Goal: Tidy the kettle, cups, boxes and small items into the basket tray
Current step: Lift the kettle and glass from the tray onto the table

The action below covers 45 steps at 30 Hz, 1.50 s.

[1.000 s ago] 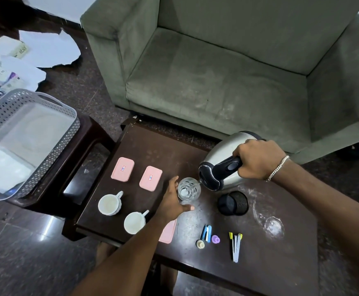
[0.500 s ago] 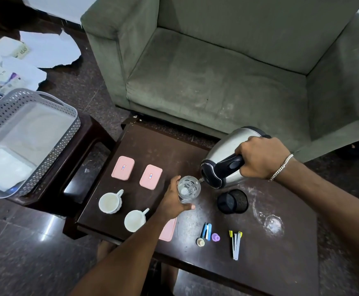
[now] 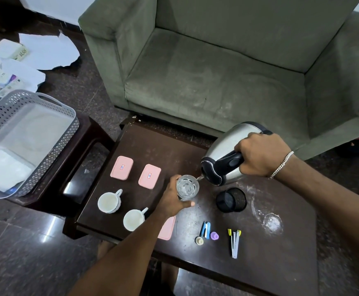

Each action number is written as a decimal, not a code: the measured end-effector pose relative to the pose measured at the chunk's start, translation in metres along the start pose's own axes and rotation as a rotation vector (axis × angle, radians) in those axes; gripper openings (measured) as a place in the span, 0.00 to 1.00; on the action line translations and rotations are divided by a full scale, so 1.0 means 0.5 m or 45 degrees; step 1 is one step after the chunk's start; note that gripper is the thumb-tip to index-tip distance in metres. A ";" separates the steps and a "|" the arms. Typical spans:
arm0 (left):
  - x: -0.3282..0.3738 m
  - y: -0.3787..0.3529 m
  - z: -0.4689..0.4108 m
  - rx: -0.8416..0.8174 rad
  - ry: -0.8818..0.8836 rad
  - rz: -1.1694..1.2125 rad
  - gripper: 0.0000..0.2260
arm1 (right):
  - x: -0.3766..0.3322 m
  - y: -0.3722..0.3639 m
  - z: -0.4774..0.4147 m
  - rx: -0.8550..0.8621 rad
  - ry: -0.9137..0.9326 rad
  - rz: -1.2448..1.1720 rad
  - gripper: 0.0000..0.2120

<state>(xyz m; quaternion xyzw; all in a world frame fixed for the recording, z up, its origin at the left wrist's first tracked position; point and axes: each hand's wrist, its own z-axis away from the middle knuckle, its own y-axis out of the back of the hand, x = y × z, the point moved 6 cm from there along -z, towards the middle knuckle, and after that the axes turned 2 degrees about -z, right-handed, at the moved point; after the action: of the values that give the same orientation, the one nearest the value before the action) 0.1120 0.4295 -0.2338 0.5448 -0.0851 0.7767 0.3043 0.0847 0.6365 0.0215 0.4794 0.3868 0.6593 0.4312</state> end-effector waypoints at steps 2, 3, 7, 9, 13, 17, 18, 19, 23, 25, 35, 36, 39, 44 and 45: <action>0.002 0.000 0.001 0.006 -0.013 -0.010 0.43 | -0.001 0.002 0.002 -0.009 -0.002 0.017 0.12; 0.004 0.001 0.001 0.009 -0.018 -0.015 0.42 | -0.001 0.003 0.002 -0.011 -0.005 0.028 0.11; 0.007 0.003 0.004 0.019 -0.035 -0.013 0.41 | -0.002 0.008 0.004 -0.013 -0.003 0.049 0.10; 0.007 0.003 0.004 0.026 -0.041 -0.006 0.40 | -0.003 0.010 0.005 -0.008 0.004 0.059 0.10; 0.007 0.002 0.005 0.020 -0.051 -0.015 0.40 | -0.005 0.017 0.006 -0.012 0.005 0.064 0.10; 0.008 0.003 0.006 0.016 -0.053 -0.015 0.39 | -0.009 0.024 0.006 0.003 0.009 0.046 0.08; 0.009 0.003 0.006 0.014 -0.052 -0.014 0.39 | -0.011 0.025 0.006 0.006 0.013 0.047 0.08; 0.010 0.003 0.007 0.011 -0.052 -0.011 0.40 | -0.012 0.027 0.006 0.005 0.017 0.048 0.08; 0.012 0.003 0.008 0.013 -0.056 -0.013 0.39 | -0.011 0.029 0.003 0.010 0.019 0.036 0.11; 0.011 0.004 0.008 0.027 -0.058 -0.002 0.39 | -0.007 0.027 0.001 0.024 0.010 0.011 0.16; 0.005 0.009 0.007 0.037 -0.033 -0.015 0.39 | 0.018 -0.017 -0.012 -0.146 -0.079 -0.262 0.07; 0.004 0.009 0.006 0.036 -0.027 -0.015 0.39 | 0.021 -0.022 -0.013 -0.153 -0.089 -0.289 0.08; 0.003 0.009 0.003 0.018 -0.010 -0.022 0.40 | 0.028 -0.036 -0.017 -0.162 -0.105 -0.362 0.09; -0.003 0.010 0.000 -0.002 0.003 -0.013 0.41 | 0.041 -0.060 -0.020 -0.188 -0.137 -0.482 0.10; -0.004 0.009 0.000 -0.012 0.010 -0.004 0.41 | 0.045 -0.062 -0.020 -0.185 -0.141 -0.515 0.09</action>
<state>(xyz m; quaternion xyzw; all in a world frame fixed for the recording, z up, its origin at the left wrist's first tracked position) 0.1097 0.4251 -0.2347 0.5405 -0.0864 0.7780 0.3084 0.0776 0.6669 -0.0030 0.3952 0.4023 0.5581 0.6087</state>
